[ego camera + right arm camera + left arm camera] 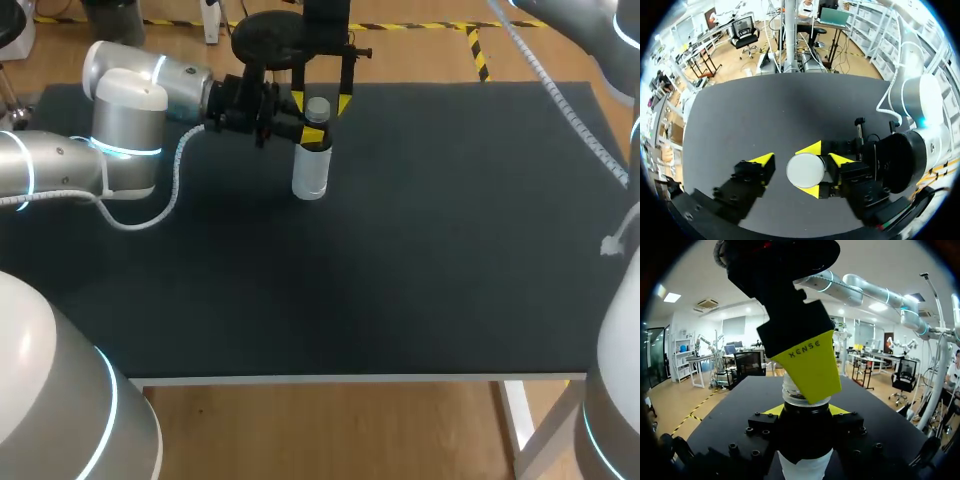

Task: Unscrew the bottle cap

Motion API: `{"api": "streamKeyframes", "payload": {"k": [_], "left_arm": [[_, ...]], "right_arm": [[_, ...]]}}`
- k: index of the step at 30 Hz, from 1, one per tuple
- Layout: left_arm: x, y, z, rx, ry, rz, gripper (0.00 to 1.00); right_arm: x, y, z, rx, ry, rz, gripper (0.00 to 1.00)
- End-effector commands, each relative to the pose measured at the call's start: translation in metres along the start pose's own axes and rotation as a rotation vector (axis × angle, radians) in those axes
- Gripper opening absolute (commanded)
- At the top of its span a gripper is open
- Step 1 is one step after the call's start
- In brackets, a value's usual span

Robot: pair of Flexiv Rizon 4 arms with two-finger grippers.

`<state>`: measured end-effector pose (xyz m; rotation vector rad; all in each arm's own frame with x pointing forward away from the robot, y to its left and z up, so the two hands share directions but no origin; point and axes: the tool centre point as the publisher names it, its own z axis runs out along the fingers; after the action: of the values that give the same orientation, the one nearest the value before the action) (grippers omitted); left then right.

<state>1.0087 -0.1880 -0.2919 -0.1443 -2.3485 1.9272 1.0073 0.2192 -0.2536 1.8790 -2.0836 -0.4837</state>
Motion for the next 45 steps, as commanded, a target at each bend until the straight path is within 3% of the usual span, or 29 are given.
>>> {"api": "streamKeyframes", "payload": {"k": [1, 3, 5, 6, 10, 13, 22, 29, 35, 45], "left_arm": [[-0.002, 0.001, 0.0, 0.0, 0.005, 0.0, 0.0], [-0.002, 0.001, 0.0, 0.0, 0.005, 0.0, 0.0], [-0.002, 0.001, 0.0, 0.0, 0.005, 0.0, 0.0], [-0.002, 0.001, 0.0, 0.0, 0.005, 0.0, 0.0], [-0.002, 0.001, 0.0, 0.0, 0.005, 0.0, 0.0], [-0.002, 0.001, 0.0, 0.0, 0.005, 0.0, 0.0], [-0.002, 0.001, 0.0, 0.0, 0.005, 0.0, 0.0], [-0.002, 0.001, 0.0, 0.0, 0.005, 0.0, 0.0], [-0.002, 0.001, 0.0, 0.0, 0.005, 0.0, 0.0], [-0.002, 0.001, 0.0, 0.0, 0.005, 0.0, 0.0]], "right_arm": [[-0.003, -0.003, -0.008, 0.003, -0.044, 0.119, 1.0], [-0.002, -0.004, -0.011, -0.018, -0.083, 0.175, 1.0], [-0.004, -0.008, -0.014, 0.002, -0.187, 0.338, 1.0], [-0.001, -0.009, -0.016, 0.018, -0.2, 0.361, 1.0], [0.002, -0.02, -0.022, 0.057, -0.343, 0.672, 1.0], [0.007, -0.027, -0.027, 0.044, -0.462, 0.856, 1.0], [0.016, -0.042, -0.03, 0.093, -0.743, 1.303, 1.0], [0.023, -0.047, -0.031, 0.085, -0.875, 1.474, 1.0], [0.022, -0.045, -0.031, 0.147, -0.966, 1.495, 1.0], [0.02, -0.03, -0.027, 0.164, -0.946, 1.47, 1.0]]}}
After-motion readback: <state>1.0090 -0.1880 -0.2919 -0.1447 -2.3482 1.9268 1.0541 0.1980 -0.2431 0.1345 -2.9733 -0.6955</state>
